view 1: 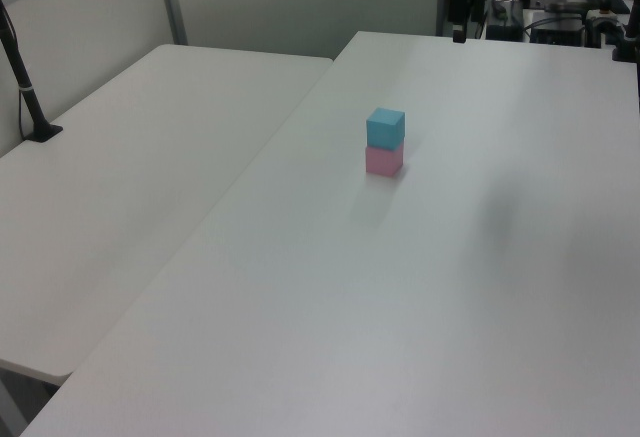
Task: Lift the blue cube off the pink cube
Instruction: 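Move the open gripper toward the blue cube atop the pink cube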
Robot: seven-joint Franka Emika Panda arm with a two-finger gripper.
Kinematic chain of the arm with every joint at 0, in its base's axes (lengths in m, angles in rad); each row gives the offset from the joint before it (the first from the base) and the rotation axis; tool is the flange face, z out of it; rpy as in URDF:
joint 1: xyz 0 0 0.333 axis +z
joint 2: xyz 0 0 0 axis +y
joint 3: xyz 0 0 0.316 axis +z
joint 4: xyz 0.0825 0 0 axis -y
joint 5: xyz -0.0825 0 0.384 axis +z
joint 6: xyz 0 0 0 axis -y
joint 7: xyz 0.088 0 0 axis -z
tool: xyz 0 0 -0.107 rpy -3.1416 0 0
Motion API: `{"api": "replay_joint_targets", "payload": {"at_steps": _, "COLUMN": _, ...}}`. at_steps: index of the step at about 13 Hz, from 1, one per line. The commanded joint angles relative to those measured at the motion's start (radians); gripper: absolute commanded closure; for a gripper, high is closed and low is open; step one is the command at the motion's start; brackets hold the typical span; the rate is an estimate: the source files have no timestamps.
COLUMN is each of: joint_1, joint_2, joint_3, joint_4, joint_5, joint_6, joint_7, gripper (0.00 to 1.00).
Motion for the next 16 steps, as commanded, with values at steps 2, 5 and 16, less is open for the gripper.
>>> {"api": "replay_joint_targets", "payload": {"at_steps": 2, "joint_1": -0.038, "joint_2": -0.008, "joint_3": -0.008, "joint_4": -0.006, "joint_5": 0.014, "joint_6": -0.003, "joint_7": -0.049, "gripper": 0.0}}
{"api": "replay_joint_targets", "payload": {"at_steps": 5, "joint_1": -0.038, "joint_2": -0.005, "joint_3": -0.008, "joint_4": -0.006, "joint_5": 0.017, "joint_6": -0.001, "joint_7": -0.049, "gripper": 0.0}}
{"api": "replay_joint_targets", "payload": {"at_steps": 16, "joint_1": -0.026, "joint_2": 0.233, "joint_3": 0.002, "joint_4": 0.02, "joint_5": 0.06, "joint_6": 0.325, "joint_7": -0.047, "gripper": 0.0}}
